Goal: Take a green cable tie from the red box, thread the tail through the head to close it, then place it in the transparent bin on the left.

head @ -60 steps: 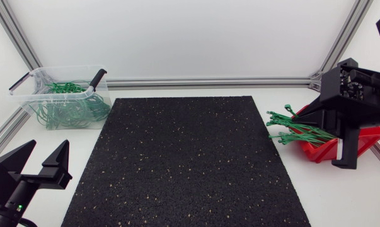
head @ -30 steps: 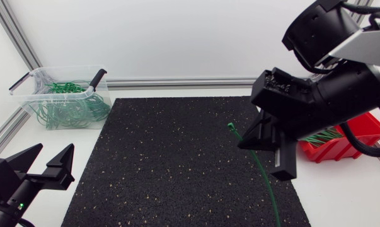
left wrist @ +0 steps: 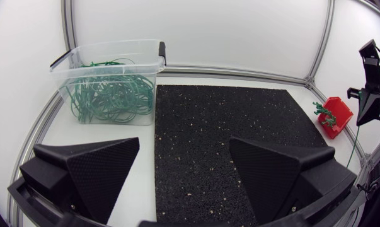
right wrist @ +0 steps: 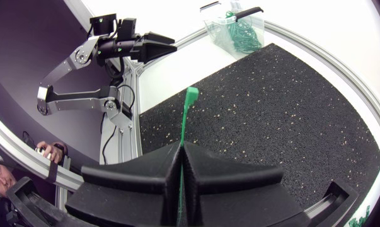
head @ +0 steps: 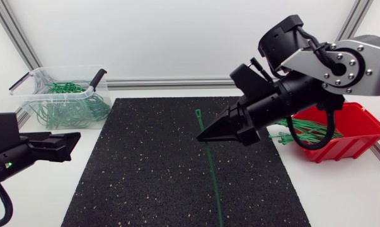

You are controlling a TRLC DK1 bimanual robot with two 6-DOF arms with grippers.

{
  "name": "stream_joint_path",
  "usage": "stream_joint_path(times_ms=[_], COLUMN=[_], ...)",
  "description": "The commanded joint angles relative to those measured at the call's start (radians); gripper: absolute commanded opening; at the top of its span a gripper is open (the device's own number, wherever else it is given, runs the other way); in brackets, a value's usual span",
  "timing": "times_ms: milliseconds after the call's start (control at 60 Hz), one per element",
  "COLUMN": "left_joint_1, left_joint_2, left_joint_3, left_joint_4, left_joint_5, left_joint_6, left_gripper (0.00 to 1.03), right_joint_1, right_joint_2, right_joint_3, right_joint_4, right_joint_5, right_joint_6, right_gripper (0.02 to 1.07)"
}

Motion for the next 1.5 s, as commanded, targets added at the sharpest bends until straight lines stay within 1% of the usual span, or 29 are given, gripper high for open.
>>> stream_joint_path(times_ms=[0,50,100,167,217,267,300,367,417,467,517,600,650,717,767,800,833,917,967,1033,1100,1167,1350,1483], left_joint_1=[-0.044,-0.093,-0.135,-0.149,-0.149,-0.150,-0.150,-0.147,-0.147,-0.153,-0.178,-0.216,-0.225,-0.255,-0.276,-0.279,-0.281,-0.316,-0.334,-0.342,-0.363,-0.368,-0.399,-0.439], left_joint_2=[0.031,0.050,0.065,0.084,0.107,0.142,0.170,0.265,0.320,0.360,0.392,0.427,0.433,0.463,0.492,0.510,0.525,0.556,0.571,0.594,0.610,0.627,0.657,0.674], left_joint_3=[0.063,0.079,0.083,0.093,0.105,0.122,0.139,0.191,0.214,0.229,0.246,0.266,0.270,0.284,0.298,0.303,0.306,0.307,0.313,0.315,0.315,0.316,0.346,0.375], left_joint_4=[-0.006,0.000,0.040,0.086,0.118,0.155,0.162,0.156,0.156,0.162,0.165,0.162,0.173,0.185,0.188,0.204,0.216,0.276,0.284,0.299,0.316,0.331,0.337,0.360], left_joint_5=[0.003,0.014,0.032,0.051,0.109,0.198,0.246,0.374,0.448,0.488,0.500,0.551,0.580,0.638,0.707,0.753,0.782,0.795,0.808,0.856,0.867,0.888,0.902,0.901], left_joint_6=[0.048,0.051,0.049,0.048,0.045,0.040,0.040,0.040,0.045,0.055,0.078,0.080,0.082,0.080,0.082,0.082,0.080,0.069,0.069,0.068,0.068,0.066,0.046,0.013], left_gripper=[0.97,0.97,0.96,0.95,0.93,0.93,0.93,0.93,0.93,0.94,0.94,0.94,0.95,0.95,0.95,0.95,0.95,0.95,0.95,0.95,0.95,0.95,0.95,0.93], right_joint_1=[-0.009,-0.006,-0.006,-0.003,0.000,0.000,0.000,-0.002,0.002,0.008,0.018,0.037,0.043,0.052,0.057,0.057,0.057,0.052,0.049,0.046,0.046,0.044,0.044,0.040], right_joint_2=[0.036,0.062,0.087,0.111,0.130,0.144,0.151,0.157,0.156,0.156,0.156,0.153,0.153,0.156,0.156,0.156,0.156,0.142,0.130,0.110,0.096,0.087,0.061,0.058], right_joint_3=[-0.031,-0.032,-0.042,-0.055,-0.057,-0.057,-0.057,-0.066,-0.085,-0.101,-0.115,-0.124,-0.123,-0.121,-0.120,-0.118,-0.117,-0.121,-0.124,-0.129,-0.135,-0.140,-0.154,-0.167], right_joint_4=[0.043,0.055,0.089,0.147,0.171,0.190,0.202,0.233,0.271,0.310,0.342,0.369,0.377,0.385,0.391,0.391,0.394,0.418,0.428,0.440,0.458,0.468,0.486,0.506], right_joint_5=[-0.031,-0.038,-0.065,-0.074,-0.080,-0.091,-0.092,-0.103,-0.103,-0.103,-0.103,-0.100,-0.101,-0.101,-0.103,-0.106,-0.115,-0.131,-0.138,-0.146,-0.147,-0.163,-0.170,-0.175], right_joint_6=[0.059,0.068,0.088,0.124,0.130,0.133,0.140,0.153,0.159,0.174,0.185,0.189,0.194,0.196,0.196,0.197,0.197,0.216,0.220,0.226,0.245,0.248,0.257,0.269], right_gripper=[0.08,0.08,0.08,0.08,0.08,0.08,0.08,0.08,0.08,0.08,0.08,0.08,0.08,0.08,0.08,0.08,0.08,0.08,0.08,0.08,0.08,0.08,0.08,0.08])
